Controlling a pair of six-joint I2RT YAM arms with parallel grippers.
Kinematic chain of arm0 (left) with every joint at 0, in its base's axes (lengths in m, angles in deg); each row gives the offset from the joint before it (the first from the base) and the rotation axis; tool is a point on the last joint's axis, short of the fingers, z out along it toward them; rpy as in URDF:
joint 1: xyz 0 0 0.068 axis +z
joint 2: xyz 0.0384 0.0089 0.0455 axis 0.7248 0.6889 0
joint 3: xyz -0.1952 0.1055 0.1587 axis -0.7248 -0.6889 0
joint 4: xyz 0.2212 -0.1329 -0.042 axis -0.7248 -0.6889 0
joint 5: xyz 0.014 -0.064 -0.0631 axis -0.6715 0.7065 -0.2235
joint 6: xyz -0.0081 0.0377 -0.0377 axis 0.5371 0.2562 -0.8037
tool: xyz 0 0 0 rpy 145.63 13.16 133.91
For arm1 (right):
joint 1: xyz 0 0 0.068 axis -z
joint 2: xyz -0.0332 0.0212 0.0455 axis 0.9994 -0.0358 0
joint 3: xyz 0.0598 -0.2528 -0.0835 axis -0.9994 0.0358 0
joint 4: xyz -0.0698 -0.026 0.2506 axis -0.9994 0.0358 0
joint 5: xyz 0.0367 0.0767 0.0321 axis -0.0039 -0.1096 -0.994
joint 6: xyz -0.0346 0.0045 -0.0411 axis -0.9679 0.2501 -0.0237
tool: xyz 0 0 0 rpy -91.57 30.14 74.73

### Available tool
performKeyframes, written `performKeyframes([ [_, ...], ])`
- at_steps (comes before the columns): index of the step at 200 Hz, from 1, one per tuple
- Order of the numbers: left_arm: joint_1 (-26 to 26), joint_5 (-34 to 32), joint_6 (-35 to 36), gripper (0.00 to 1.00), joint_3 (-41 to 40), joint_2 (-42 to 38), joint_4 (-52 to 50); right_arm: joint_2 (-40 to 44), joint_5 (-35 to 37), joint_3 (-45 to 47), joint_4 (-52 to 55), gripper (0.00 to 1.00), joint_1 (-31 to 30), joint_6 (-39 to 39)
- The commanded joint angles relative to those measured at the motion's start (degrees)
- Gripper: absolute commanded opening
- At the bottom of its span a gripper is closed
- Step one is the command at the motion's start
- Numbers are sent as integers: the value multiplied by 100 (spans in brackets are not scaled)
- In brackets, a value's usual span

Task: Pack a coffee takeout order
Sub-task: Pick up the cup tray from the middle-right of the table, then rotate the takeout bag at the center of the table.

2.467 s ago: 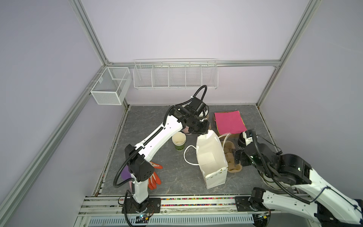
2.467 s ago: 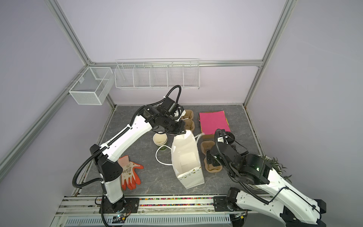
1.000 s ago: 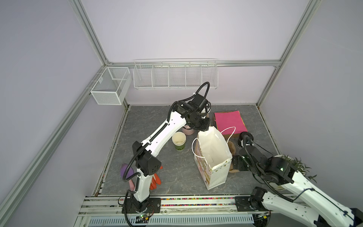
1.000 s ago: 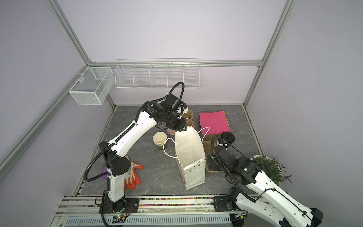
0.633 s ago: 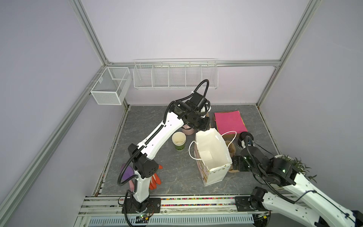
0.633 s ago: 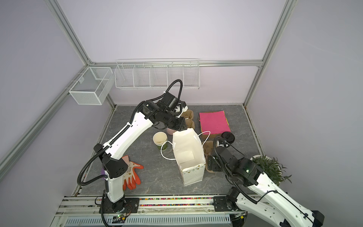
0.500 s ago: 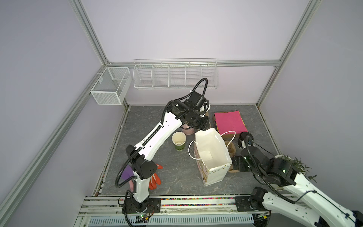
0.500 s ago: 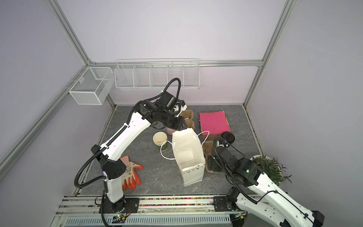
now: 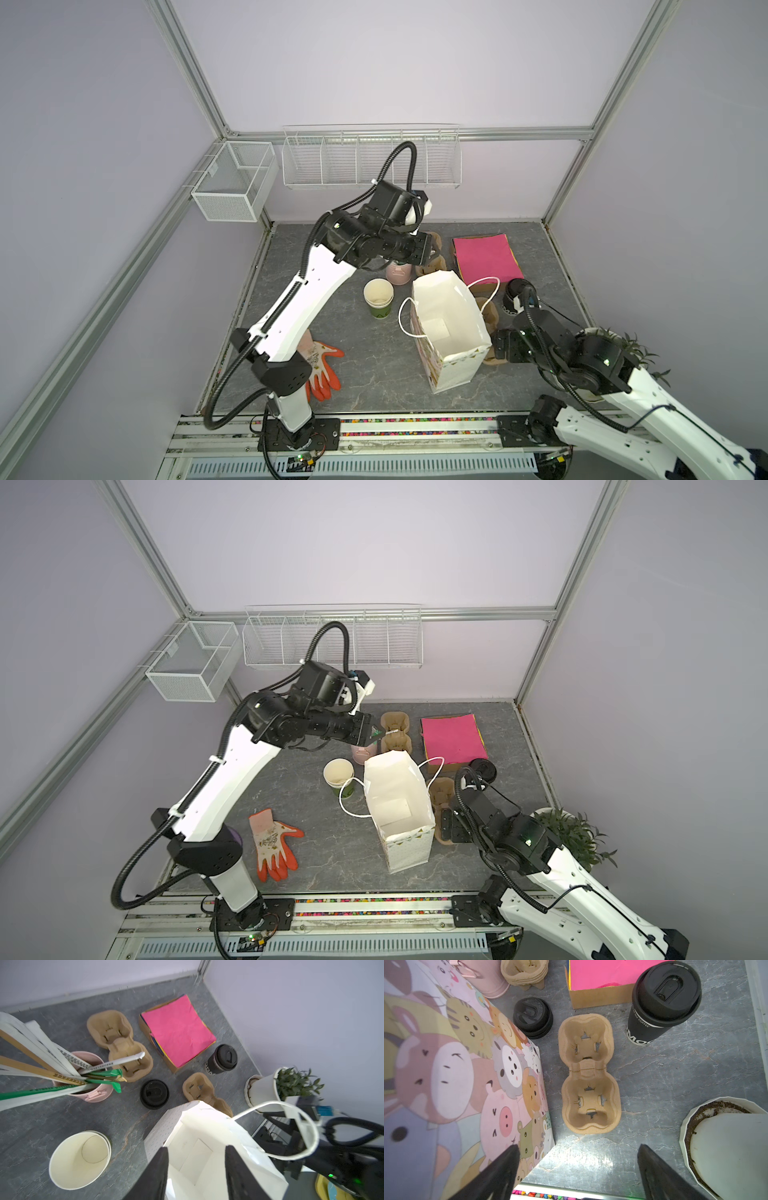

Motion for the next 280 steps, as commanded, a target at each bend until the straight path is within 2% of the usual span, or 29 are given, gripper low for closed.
performKeyframes([
  [1, -10, -442, -509, 49, -824, -977, 636, -139, -530, 34, -89, 92, 214, -296],
  [25, 7, -555, -1016, 49, -1778, -1805, 1002, -431, -937, 4, -183, 94, 566, -535],
  [48, 14, -355, -1438, 49, -2679, -2432, 1343, -545, -1287, 37, -377, 96, 901, -732],
  [95, 7, 116, -2066, 49, -4215, -3232, 2040, -921, -1813, 91, -619, 100, 1548, -1088],
  [111, 7, 247, -2259, 49, -4620, -3396, 2291, -1048, -1940, 146, -676, 98, 1783, -1195],
  [139, 6, 461, -2497, 49, -5002, -3591, 2595, -1339, -2120, 163, -730, 95, 2063, -1277],
  [184, -23, 740, -2864, 48, -5582, -3808, 3069, -1810, -2017, 200, -829, 93, 2286, -1315],
  [220, -95, 960, -3037, 44, -5901, -3839, 3445, -2181, -2073, 309, -1322, 92, 2446, -1328],
  [251, -120, 975, -3049, 34, -5977, -3774, 3487, -2463, -2127, 328, -1550, 91, 2495, -1358],
  [280, -114, 873, -2950, 20, -5920, -3712, 3398, -2631, -2101, 525, -1708, 91, 2568, -1386],
])
